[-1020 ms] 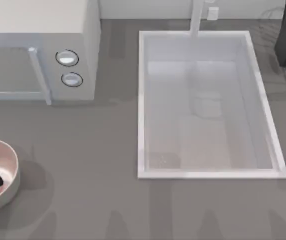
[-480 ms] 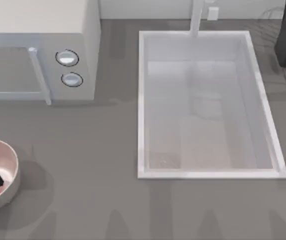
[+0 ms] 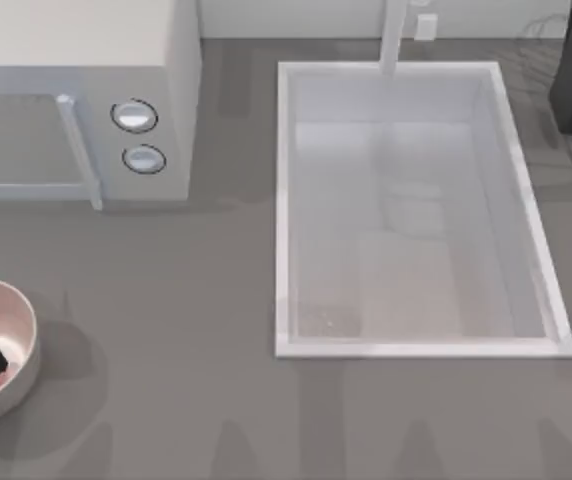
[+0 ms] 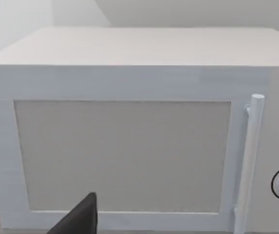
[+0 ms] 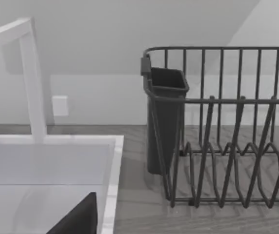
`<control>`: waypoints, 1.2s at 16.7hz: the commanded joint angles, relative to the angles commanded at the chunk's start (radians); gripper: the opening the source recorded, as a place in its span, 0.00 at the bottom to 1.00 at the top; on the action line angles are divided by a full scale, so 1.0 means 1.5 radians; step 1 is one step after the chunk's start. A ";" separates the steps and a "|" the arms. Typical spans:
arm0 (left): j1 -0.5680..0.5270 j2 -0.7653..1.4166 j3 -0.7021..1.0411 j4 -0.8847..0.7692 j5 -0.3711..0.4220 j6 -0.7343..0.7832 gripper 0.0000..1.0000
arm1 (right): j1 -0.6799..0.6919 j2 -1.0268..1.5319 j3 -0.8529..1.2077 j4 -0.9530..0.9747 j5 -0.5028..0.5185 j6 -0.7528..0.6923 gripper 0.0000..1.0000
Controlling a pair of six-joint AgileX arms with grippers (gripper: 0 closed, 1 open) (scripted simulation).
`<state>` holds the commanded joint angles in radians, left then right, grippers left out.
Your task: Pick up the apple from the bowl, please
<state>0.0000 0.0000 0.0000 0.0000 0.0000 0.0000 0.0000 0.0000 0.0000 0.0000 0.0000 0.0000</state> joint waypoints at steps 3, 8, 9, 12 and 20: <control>0.000 0.000 0.000 0.000 0.000 0.000 1.00 | 0.000 0.000 0.000 0.000 0.000 0.000 1.00; 0.001 0.008 0.007 -0.008 0.000 0.001 1.00 | 0.000 0.000 0.000 0.000 0.000 0.000 1.00; 0.001 0.022 0.020 -0.021 0.000 0.002 1.00 | 0.000 0.000 0.000 0.000 0.000 0.000 1.00; 0.006 0.107 0.087 -0.094 0.000 0.008 1.00 | 0.000 0.000 0.000 0.000 0.000 0.000 1.00; 0.026 0.554 0.381 -0.412 0.000 0.033 1.00 | 0.000 0.000 0.000 0.000 0.000 0.000 1.00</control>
<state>0.0394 0.8316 0.5721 -0.6183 0.0000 0.0502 0.0000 0.0000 0.0000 0.0000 0.0000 0.0000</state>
